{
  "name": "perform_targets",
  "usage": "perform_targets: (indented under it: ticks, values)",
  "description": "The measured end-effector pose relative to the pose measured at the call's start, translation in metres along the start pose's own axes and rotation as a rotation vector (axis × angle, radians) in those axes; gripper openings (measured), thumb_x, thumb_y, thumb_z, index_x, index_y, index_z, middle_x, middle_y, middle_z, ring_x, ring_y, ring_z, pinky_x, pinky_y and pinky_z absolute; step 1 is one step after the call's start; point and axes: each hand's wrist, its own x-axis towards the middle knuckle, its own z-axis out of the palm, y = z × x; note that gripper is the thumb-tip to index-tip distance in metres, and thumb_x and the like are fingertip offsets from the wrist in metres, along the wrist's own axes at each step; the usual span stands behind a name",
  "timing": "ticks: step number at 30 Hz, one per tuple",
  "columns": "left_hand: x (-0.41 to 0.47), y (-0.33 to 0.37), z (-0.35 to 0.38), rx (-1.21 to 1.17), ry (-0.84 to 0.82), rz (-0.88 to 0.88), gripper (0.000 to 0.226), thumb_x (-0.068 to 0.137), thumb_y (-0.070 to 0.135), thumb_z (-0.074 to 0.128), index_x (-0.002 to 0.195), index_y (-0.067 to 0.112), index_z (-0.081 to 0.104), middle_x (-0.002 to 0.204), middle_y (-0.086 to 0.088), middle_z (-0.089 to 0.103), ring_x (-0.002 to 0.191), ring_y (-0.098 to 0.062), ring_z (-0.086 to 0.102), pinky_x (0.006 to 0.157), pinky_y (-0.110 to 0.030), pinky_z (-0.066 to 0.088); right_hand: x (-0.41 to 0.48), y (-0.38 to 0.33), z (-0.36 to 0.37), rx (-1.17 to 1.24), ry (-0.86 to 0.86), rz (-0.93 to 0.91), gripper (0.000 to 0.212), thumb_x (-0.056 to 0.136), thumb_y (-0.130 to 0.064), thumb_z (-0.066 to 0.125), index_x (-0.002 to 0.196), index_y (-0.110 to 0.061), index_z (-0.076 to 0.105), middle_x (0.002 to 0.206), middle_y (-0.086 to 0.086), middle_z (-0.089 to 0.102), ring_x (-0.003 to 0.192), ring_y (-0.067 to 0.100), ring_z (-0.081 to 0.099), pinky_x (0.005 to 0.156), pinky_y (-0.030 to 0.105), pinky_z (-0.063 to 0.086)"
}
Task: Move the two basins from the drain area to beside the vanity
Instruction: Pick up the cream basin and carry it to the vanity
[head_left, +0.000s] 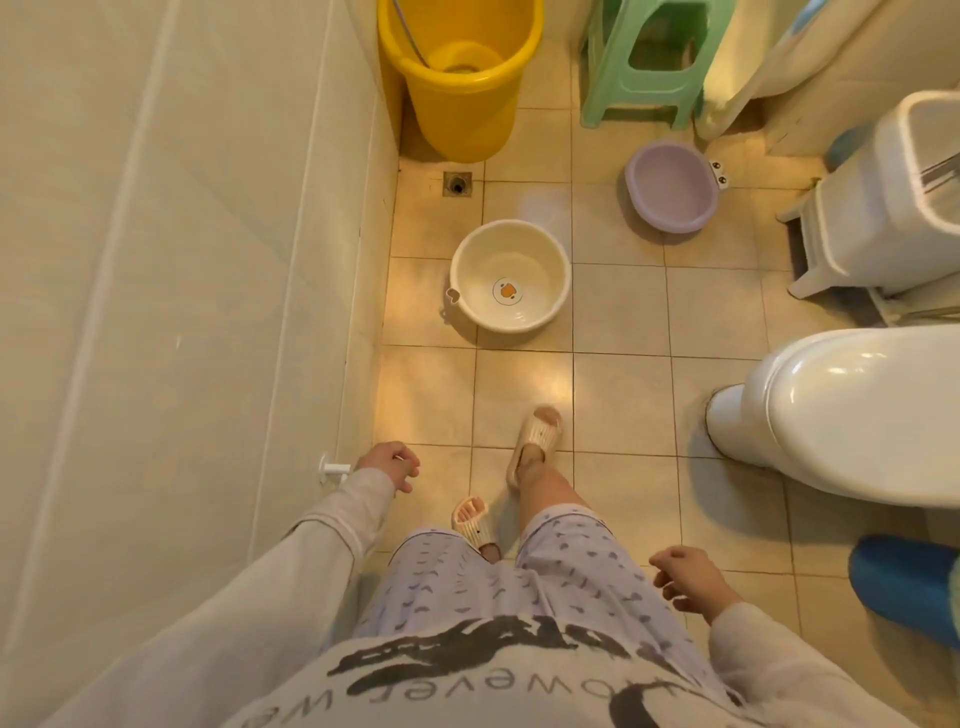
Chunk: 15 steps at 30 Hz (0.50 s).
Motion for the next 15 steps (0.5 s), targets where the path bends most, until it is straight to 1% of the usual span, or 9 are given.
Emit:
perform_targets:
  ticks: [4, 6, 8, 10, 12, 14, 15]
  values:
    - [0.019, 0.005, -0.001, -0.037, -0.01, -0.099, 0.03, 0.09, 0.004, 0.043, 0.065, 0.017, 0.05, 0.086, -0.01, 0.06, 0.053, -0.017, 0.05, 0.049, -0.02, 0.032, 0.023, -0.071, -0.015, -0.048, -0.046, -0.056, 0.014, 0.09, -0.014, 0.05, 0.086, -0.003, 0.058, 0.07, 0.012, 0.058, 0.057, 0.022, 0.048, 0.051, 0.026, 0.037]
    - [0.024, 0.002, 0.001, -0.036, -0.007, -0.189, 0.03, 0.091, 0.004, 0.043, 0.064, 0.016, 0.05, 0.077, -0.008, 0.059, 0.053, -0.017, 0.048, 0.05, -0.02, 0.032, 0.032, -0.111, -0.028, -0.095, -0.06, -0.103, 0.015, 0.09, -0.016, 0.05, 0.085, -0.005, 0.059, 0.072, 0.012, 0.06, 0.058, 0.022, 0.05, 0.053, 0.027, 0.038]
    - [0.028, -0.001, 0.003, -0.059, 0.013, -0.292, 0.029, 0.09, 0.002, 0.045, 0.063, 0.013, 0.051, 0.065, -0.006, 0.055, 0.052, -0.017, 0.046, 0.051, -0.02, 0.035, 0.038, -0.153, -0.044, -0.104, -0.067, -0.153, 0.015, 0.09, -0.016, 0.05, 0.08, -0.007, 0.057, 0.07, 0.011, 0.06, 0.055, 0.021, 0.049, 0.051, 0.026, 0.036]
    - [0.032, 0.001, 0.004, -0.103, 0.02, -0.371, 0.029, 0.089, -0.001, 0.046, 0.062, 0.009, 0.052, 0.06, -0.008, 0.052, 0.051, -0.017, 0.044, 0.045, -0.019, 0.037, 0.042, -0.191, -0.06, -0.098, -0.065, -0.203, 0.016, 0.09, -0.016, 0.051, 0.078, -0.007, 0.056, 0.068, 0.01, 0.059, 0.053, 0.02, 0.048, 0.048, 0.024, 0.034]
    - [0.04, 0.015, 0.004, -0.135, 0.015, -0.42, 0.027, 0.09, -0.001, 0.045, 0.065, 0.006, 0.052, 0.059, -0.008, 0.051, 0.046, -0.017, 0.044, 0.041, -0.019, 0.035, 0.049, -0.226, -0.073, -0.101, -0.07, -0.244, 0.015, 0.09, -0.015, 0.051, 0.079, -0.007, 0.058, 0.067, 0.01, 0.059, 0.053, 0.02, 0.049, 0.047, 0.024, 0.034]
    - [0.051, 0.036, 0.003, -0.134, 0.024, -0.406, 0.028, 0.09, 0.0, 0.046, 0.064, 0.008, 0.052, 0.057, -0.009, 0.051, 0.032, -0.017, 0.048, 0.041, -0.018, 0.035, 0.056, -0.254, -0.085, -0.118, -0.084, -0.266, 0.014, 0.09, -0.016, 0.052, 0.081, -0.008, 0.059, 0.068, 0.009, 0.06, 0.053, 0.02, 0.049, 0.047, 0.024, 0.035]
    - [0.058, 0.048, 0.002, -0.137, 0.032, -0.386, 0.029, 0.09, 0.0, 0.047, 0.063, 0.01, 0.051, 0.057, -0.009, 0.052, 0.025, -0.013, 0.048, 0.04, -0.017, 0.036, 0.061, -0.265, -0.09, -0.13, -0.089, -0.275, 0.014, 0.09, -0.016, 0.051, 0.083, -0.008, 0.06, 0.068, 0.009, 0.06, 0.053, 0.02, 0.049, 0.046, 0.024, 0.036]
